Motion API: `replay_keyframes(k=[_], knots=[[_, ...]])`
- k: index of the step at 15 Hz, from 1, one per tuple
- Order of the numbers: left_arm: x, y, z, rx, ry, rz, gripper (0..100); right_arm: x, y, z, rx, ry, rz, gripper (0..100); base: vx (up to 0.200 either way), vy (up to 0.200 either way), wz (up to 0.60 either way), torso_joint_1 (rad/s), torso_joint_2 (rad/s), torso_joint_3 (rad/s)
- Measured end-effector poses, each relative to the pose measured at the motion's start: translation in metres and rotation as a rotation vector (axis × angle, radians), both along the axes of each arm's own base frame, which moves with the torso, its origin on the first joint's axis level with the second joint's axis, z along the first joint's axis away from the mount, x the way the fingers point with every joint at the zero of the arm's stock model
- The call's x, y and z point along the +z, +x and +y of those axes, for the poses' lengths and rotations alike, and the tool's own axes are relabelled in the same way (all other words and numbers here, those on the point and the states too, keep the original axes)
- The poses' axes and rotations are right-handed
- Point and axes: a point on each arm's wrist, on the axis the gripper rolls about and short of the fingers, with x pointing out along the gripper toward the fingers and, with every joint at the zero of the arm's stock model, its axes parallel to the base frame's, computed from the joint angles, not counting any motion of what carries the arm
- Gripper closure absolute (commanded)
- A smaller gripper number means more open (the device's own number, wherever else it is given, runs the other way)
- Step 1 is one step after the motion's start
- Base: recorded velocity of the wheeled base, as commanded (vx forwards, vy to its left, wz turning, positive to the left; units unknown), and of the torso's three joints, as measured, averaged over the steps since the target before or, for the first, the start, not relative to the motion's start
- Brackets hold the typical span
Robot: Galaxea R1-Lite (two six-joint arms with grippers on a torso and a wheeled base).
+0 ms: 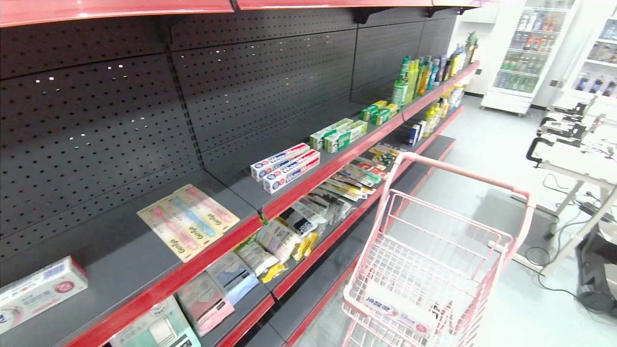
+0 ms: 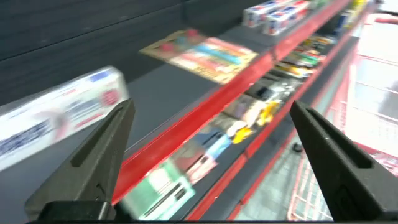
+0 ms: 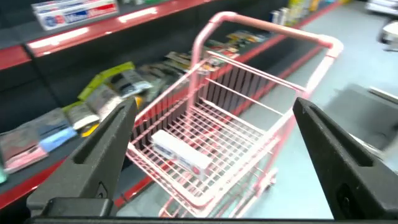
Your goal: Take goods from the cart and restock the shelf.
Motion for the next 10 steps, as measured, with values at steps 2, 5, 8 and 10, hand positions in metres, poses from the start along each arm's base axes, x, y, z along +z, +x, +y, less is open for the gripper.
replay_keyframes(k=[2,5,8,10], knots=[[0.0000,0.0000,0.0000,-0.001,0.000,0.000,0,0.0000,0.0000,0.0000,0.000,0.001,0.000,0,0.000,0.000,0.00,0.000,0.00,0.000],[0.0000,0.0000,0.0000,0.000,0.000,0.000,0,0.0000,0.0000,0.0000,0.000,-0.001,0.000,0,0.000,0.000,0.00,0.000,0.00,0.000],[0.0000,0.0000,0.0000,0.000,0.000,0.000,0,0.0002,0.0004,0.0000,0.003,-0.003,0.005,0,0.000,0.000,0.00,0.000,0.00,0.000],[0.0000,0.0000,0.0000,0.000,0.000,0.000,0,0.0003,0.0010,0.0001,-0.003,-0.001,0.012,0,0.000,0.000,0.00,0.000,0.00,0.000]])
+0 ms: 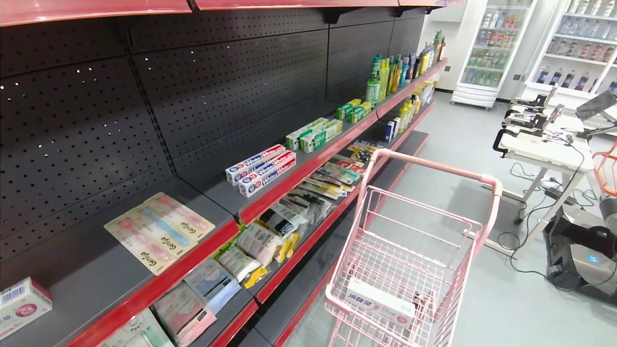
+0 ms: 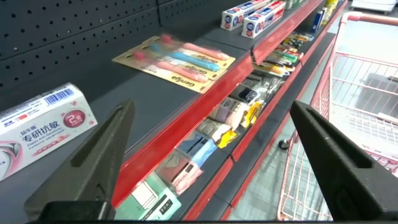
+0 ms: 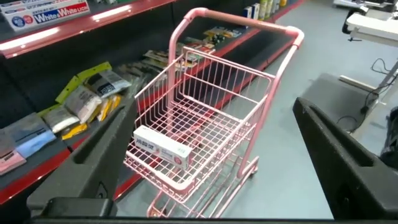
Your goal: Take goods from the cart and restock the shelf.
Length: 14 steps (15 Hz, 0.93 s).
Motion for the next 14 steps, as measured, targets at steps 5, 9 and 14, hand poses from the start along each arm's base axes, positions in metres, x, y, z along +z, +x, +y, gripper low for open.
replay_keyframes(k=[5,9,14], knots=[[0.000,0.000,0.000,0.001,0.000,0.000,0,0.059,0.010,0.001,-0.064,0.077,0.027,0,0.000,0.000,0.00,0.000,0.00,0.000],[0.000,0.000,0.000,0.001,-0.004,0.000,0,0.138,0.065,-0.001,-0.008,0.070,0.136,0,0.000,0.000,0.00,0.000,0.00,0.000],[0.000,0.000,0.000,0.000,-0.005,0.000,0,0.093,0.137,0.000,0.122,-0.084,0.466,0,0.000,0.000,0.00,0.000,0.00,0.000]])
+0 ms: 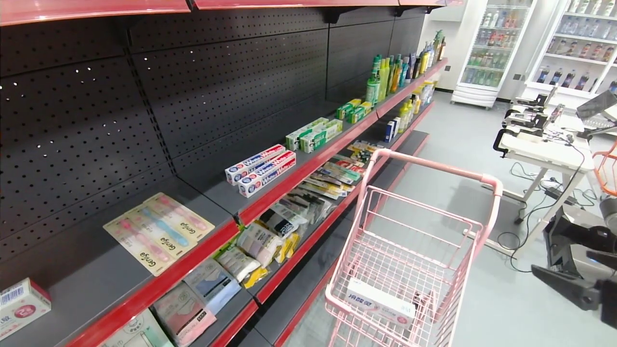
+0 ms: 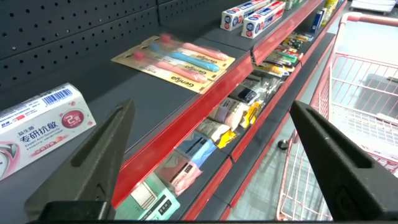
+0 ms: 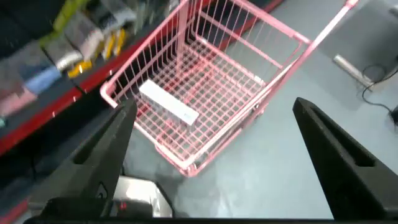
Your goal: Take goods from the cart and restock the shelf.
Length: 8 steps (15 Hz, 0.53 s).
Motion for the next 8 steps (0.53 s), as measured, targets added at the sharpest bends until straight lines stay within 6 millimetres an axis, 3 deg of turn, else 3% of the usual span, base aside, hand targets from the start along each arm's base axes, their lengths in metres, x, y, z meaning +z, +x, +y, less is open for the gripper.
replay_keyframes(k=[5,8], knots=[[0.000,0.000,0.000,0.000,-0.003,0.000,0,-0.047,0.064,0.001,0.091,-0.088,0.182,0,0.000,0.000,0.00,0.000,0.00,0.000],[0.000,0.000,0.000,0.000,-0.003,0.000,0,-0.076,0.091,0.003,0.291,-0.183,0.249,0,0.000,0.000,0.00,0.000,0.00,0.000]])
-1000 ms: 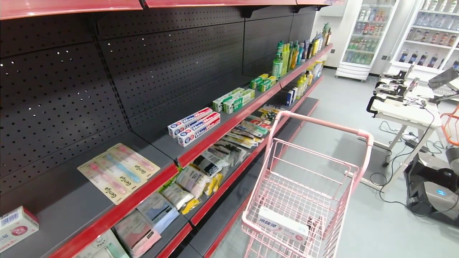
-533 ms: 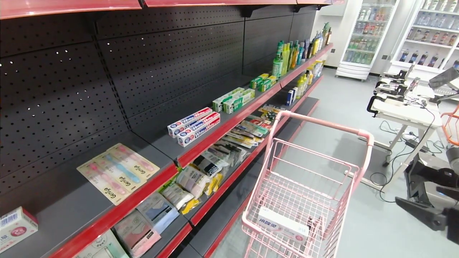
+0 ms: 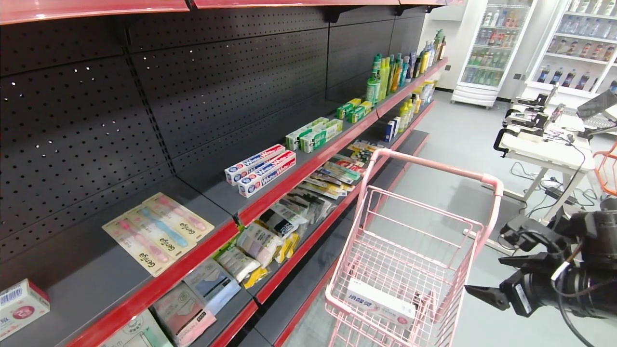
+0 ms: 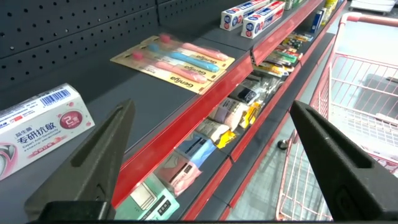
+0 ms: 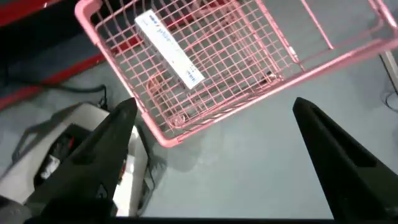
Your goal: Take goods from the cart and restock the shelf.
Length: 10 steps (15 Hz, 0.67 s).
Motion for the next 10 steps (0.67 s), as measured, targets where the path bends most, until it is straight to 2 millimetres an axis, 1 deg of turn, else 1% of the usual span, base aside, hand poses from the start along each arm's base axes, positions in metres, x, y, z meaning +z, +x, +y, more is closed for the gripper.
replay_keyframes(k=[3,5,7,9,10], knots=[[0.000,0.000,0.000,0.000,0.000,0.000,0,-0.023,0.026,0.003,0.088,-0.021,0.054,0,0.000,0.000,0.00,0.000,0.00,0.000],[0.000,0.000,0.000,0.000,0.000,0.000,0,-0.035,0.049,0.005,0.132,-0.043,0.040,0,0.000,0.000,0.00,0.000,0.00,0.000],[0.000,0.000,0.000,0.001,0.000,0.000,0,-0.046,0.067,0.006,0.163,-0.048,0.028,0,0.000,0.000,0.00,0.000,0.00,0.000],[0.000,0.000,0.000,0.000,0.000,0.000,0,-0.058,0.074,0.009,0.187,-0.047,0.048,0,0.000,0.000,0.00,0.000,0.00,0.000],[0.000,0.000,0.000,0.000,0.000,0.000,0,-0.062,0.075,0.009,0.191,-0.046,0.062,0,0.000,0.000,0.00,-0.095,0.22,0.115]])
